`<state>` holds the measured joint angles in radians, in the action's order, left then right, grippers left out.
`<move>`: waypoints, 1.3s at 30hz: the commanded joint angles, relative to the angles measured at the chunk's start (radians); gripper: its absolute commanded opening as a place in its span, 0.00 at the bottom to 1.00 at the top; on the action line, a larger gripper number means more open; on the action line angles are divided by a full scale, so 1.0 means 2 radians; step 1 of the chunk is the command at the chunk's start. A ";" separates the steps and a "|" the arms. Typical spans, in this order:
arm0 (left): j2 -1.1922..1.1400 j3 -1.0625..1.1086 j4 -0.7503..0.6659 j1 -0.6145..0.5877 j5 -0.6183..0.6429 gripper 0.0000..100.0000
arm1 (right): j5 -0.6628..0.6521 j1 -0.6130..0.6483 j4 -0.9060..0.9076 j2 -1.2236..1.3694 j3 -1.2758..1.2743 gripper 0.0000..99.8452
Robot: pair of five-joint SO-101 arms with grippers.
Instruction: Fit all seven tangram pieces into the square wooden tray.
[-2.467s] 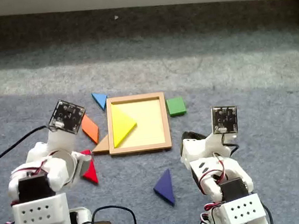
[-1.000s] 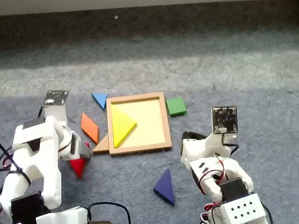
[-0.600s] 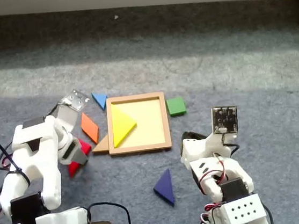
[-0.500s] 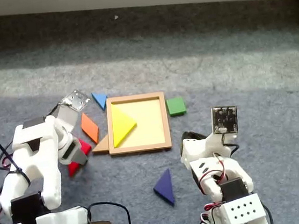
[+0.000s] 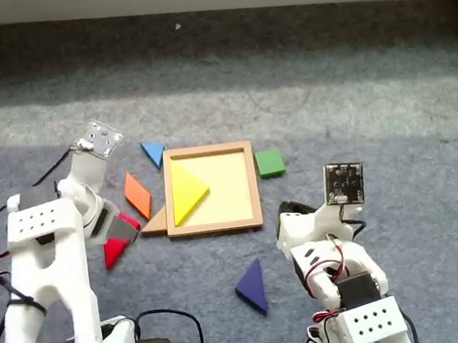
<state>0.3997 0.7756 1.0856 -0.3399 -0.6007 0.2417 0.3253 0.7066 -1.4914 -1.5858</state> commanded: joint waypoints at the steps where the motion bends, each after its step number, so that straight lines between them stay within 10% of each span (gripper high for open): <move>1: 0.035 -0.009 0.003 -0.004 0.072 0.36 | -0.006 -0.003 -0.012 -0.007 0.002 0.04; 16: 0.034 0.082 -0.100 -0.009 0.213 0.36 | -0.006 -0.003 -0.012 -0.007 0.002 0.04; 39: -0.142 -0.023 -0.097 -0.007 0.253 0.35 | -0.006 -0.003 -0.012 -0.007 0.002 0.04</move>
<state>0.1297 0.7956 0.8753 -0.3491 -0.1097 0.2417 0.3253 0.7066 -1.4914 -1.5858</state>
